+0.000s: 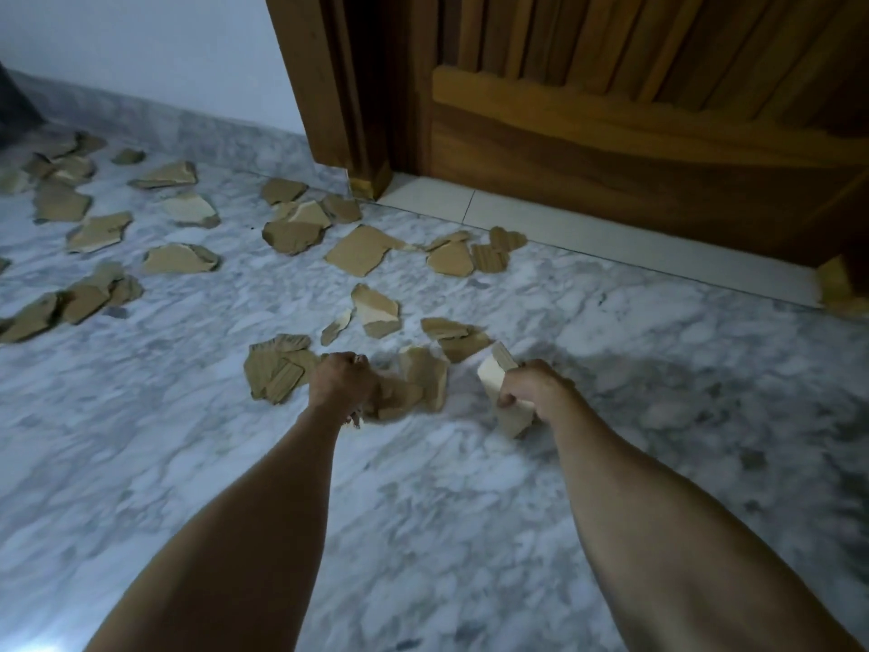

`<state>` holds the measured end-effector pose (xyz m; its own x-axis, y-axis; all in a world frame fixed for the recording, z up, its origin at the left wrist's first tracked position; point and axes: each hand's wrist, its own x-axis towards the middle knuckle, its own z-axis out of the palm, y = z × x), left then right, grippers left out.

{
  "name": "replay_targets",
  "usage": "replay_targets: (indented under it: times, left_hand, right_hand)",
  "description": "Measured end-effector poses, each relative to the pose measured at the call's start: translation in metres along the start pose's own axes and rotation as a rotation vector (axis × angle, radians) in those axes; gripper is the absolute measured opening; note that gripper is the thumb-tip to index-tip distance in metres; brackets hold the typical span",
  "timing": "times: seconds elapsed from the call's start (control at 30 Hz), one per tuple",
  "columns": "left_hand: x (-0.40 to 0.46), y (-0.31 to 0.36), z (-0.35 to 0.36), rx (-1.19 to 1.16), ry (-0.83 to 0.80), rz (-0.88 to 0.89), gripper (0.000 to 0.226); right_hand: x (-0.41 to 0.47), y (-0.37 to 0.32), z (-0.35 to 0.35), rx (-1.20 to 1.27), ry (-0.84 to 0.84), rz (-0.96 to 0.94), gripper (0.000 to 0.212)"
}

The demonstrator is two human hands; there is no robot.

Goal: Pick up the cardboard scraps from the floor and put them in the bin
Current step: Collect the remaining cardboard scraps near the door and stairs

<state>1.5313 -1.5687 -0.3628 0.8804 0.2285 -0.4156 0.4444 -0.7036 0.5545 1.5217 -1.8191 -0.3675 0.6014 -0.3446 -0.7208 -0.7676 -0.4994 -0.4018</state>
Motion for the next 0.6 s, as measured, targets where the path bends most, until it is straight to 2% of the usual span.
replay_targets:
  times: [0.07,0.17,0.27,0.3,0.37,0.4,0.5,0.6]
  left_hand:
    - [0.0,0.006,-0.001,-0.03,-0.003,0.027,0.015]
    - [0.0,0.011,0.002,-0.026,-0.02,0.057,0.012]
    - [-0.004,0.017,0.007,-0.061,-0.116,0.062,0.013]
    - [-0.006,0.018,0.009,-0.085,-0.174,0.062,0.017]
    - [-0.008,0.021,0.012,-0.18,-0.277,0.043,0.043]
    - [-0.005,0.022,0.015,-0.217,-0.286,0.027,0.055]
    - [0.004,0.024,0.028,-0.141,-0.261,0.041,0.066]
    - [-0.002,0.033,0.044,-0.074,-0.253,0.004,0.093]
  right_hand:
    - [0.001,0.009,-0.006,0.094,-0.007,0.023,0.071]
    - [-0.003,0.013,-0.015,0.26,-0.025,0.017,0.058]
    - [-0.007,0.009,-0.026,0.304,0.019,-0.053,0.059]
    - [-0.007,0.009,-0.029,0.279,0.07,-0.071,0.06]
    - [-0.004,0.011,-0.033,0.177,0.169,-0.087,0.062]
    - [-0.002,0.013,-0.032,0.118,0.192,-0.082,0.063]
    - [0.005,0.024,-0.022,-0.08,0.182,-0.036,0.074]
    - [0.013,0.038,-0.007,-0.114,0.275,-0.089,0.068]
